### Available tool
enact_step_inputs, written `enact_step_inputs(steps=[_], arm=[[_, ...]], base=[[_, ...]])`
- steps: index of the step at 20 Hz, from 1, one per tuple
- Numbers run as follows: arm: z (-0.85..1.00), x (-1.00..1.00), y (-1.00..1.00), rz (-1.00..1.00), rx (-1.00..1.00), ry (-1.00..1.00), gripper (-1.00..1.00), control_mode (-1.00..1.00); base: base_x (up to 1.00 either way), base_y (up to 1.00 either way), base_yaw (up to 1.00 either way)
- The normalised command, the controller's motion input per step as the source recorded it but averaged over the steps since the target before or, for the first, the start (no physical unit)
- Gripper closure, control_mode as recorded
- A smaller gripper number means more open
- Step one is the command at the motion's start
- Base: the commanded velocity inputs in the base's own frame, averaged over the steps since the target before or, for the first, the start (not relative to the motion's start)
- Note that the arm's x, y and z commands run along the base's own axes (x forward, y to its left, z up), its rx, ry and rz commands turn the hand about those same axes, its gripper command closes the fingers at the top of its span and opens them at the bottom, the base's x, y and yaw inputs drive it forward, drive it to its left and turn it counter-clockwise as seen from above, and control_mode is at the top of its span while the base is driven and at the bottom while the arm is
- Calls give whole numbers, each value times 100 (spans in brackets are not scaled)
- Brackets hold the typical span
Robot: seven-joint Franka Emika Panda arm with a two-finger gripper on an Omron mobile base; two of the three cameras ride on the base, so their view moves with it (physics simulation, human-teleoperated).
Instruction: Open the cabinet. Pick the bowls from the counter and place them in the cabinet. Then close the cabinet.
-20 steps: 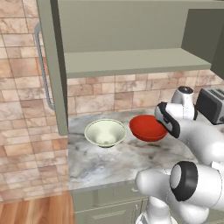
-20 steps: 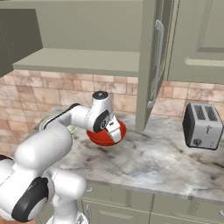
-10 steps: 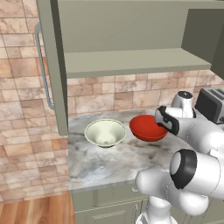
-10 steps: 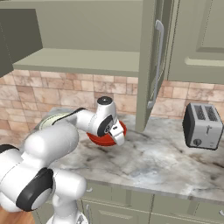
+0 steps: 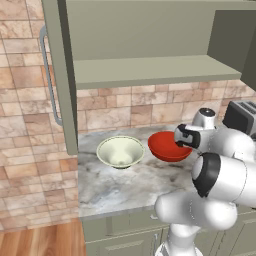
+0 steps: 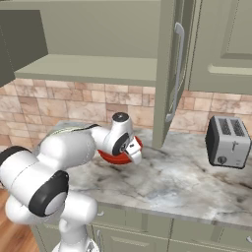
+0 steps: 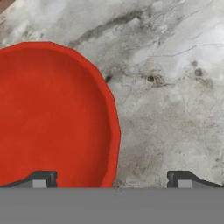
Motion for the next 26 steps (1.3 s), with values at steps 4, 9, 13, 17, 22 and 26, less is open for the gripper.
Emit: enact_step_inputs(steps=[4,9,13,17,22,26], arm=[[-15,29,0,2,0,0,-100,-100],[-18,22,-1,1,0,0,-100,-100],[-20,10,-8,0,0,0,-100,-100],[-18,7,-1,0,0,0,-100,-100],[-14,0,3,0,0,0,-100,-100],[-8,0,17,0,0,0,100,-100]], base=[[0,0,0],[0,0,0],[0,0,0],[0,0,0],[0,0,0],[0,0,0]])
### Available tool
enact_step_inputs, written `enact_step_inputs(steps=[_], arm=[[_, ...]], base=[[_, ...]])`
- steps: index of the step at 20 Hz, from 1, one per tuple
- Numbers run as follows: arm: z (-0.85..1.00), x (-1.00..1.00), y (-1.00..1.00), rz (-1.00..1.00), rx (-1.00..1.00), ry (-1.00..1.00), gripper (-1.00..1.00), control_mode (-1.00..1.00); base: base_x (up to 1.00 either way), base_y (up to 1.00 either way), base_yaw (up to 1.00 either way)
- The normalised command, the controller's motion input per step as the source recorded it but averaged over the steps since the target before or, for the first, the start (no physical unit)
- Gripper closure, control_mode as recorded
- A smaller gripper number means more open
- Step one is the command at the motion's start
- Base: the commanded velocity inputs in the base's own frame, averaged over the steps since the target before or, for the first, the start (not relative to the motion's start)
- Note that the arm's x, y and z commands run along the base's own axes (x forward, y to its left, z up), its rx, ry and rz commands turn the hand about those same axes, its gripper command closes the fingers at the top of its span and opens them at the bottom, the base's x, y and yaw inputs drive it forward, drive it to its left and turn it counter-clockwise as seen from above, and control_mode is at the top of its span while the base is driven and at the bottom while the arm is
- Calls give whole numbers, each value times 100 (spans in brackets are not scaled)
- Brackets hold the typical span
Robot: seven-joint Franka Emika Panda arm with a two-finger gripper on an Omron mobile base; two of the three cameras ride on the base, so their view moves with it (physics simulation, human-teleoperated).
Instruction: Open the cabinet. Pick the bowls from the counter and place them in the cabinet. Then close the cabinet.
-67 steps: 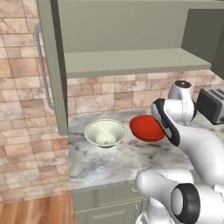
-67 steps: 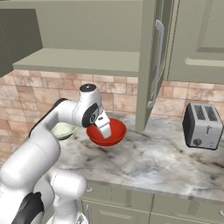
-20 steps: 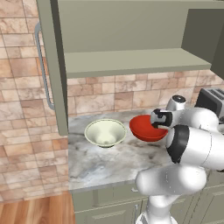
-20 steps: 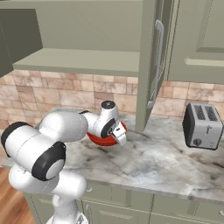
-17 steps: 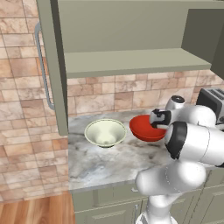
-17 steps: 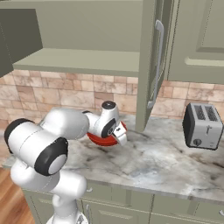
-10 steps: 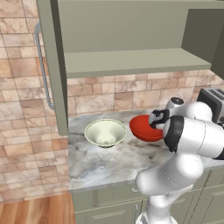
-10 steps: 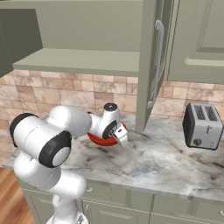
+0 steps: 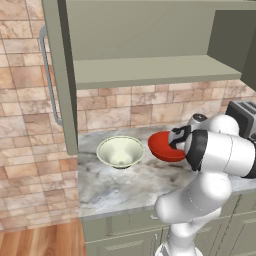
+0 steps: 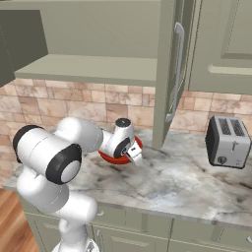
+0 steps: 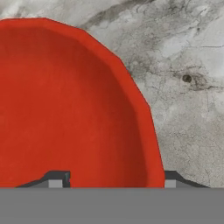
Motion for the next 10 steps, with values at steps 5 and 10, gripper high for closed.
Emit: enact_step_inputs(steps=[5,10], arm=[[-2,-1,2,0,0,0,100,-100],[-9,-7,0,0,0,-2,100,-100]], base=[[0,0,0],[0,0,0]])
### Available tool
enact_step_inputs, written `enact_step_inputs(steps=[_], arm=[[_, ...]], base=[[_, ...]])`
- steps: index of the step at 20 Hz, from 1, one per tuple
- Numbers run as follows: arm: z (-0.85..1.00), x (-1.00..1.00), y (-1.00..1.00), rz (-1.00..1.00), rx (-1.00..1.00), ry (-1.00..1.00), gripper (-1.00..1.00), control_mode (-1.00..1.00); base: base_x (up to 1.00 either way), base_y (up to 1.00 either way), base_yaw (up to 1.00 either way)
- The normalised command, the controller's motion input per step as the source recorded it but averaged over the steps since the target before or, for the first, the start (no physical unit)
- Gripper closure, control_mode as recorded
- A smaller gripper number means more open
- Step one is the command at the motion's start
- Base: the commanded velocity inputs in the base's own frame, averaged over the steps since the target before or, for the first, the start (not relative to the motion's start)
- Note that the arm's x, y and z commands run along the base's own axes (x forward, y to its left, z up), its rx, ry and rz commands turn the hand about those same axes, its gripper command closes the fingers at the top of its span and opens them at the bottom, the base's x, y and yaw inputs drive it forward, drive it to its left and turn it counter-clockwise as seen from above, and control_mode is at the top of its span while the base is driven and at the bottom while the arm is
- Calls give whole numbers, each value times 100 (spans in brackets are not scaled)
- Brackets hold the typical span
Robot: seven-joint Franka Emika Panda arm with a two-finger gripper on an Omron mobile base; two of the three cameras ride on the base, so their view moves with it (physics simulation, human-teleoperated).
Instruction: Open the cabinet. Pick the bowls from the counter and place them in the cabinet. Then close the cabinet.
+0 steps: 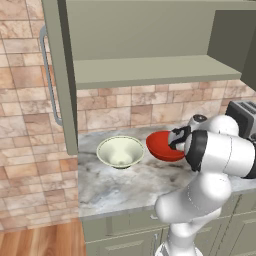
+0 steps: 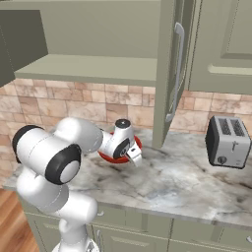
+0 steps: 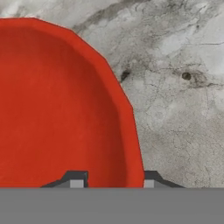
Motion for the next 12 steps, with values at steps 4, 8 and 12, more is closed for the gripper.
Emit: enact_step_inputs(steps=[4,8,12], arm=[[19,-40,-7,0,0,-9,100,-100],[71,-60,-19,0,0,-24,100,-100],[82,-45,0,-1,-1,-23,100,-100]], base=[[0,0,0],[0,0,0],[0,0,0]])
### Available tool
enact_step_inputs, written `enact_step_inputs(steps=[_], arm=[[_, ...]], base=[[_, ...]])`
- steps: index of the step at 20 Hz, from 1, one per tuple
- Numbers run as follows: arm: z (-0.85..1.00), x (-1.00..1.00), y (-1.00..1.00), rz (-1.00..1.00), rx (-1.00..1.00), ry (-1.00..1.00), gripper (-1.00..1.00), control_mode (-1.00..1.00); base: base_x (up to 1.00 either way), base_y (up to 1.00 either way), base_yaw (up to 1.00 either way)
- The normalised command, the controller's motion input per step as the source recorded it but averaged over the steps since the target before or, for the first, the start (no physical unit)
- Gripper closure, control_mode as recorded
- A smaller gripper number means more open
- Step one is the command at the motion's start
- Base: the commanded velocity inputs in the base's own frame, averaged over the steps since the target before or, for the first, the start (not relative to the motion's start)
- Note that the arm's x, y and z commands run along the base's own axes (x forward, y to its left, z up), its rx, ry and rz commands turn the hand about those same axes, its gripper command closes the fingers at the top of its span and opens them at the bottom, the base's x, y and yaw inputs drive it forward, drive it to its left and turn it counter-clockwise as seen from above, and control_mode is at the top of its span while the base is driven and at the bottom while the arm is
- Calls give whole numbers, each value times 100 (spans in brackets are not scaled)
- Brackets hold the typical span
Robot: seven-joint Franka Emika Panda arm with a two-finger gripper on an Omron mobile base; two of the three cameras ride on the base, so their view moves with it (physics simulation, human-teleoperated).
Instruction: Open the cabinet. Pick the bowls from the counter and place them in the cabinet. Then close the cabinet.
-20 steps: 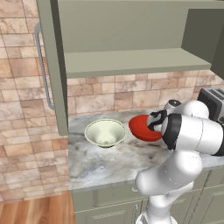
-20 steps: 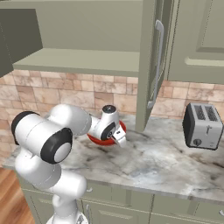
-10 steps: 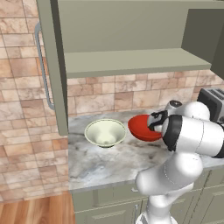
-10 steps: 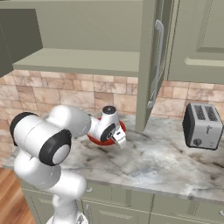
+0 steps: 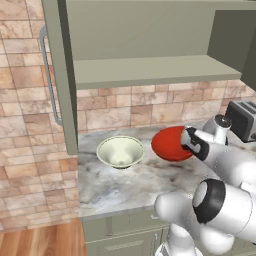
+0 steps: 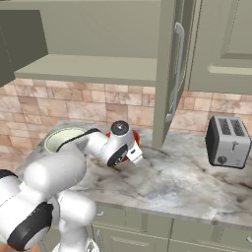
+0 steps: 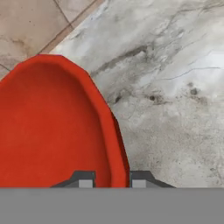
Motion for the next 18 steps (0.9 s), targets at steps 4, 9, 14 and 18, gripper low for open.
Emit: enact_step_inputs(steps=[4,9,14,18], arm=[[64,-41,7,-7,0,-20,100,-100],[63,-38,25,-17,-4,-22,100,-100],[93,-45,10,-26,-2,-12,100,-100],[100,-72,0,-28,0,-1,100,-100]], base=[[0,0,0],[0,0,0],[0,0,0],[0,0,0]])
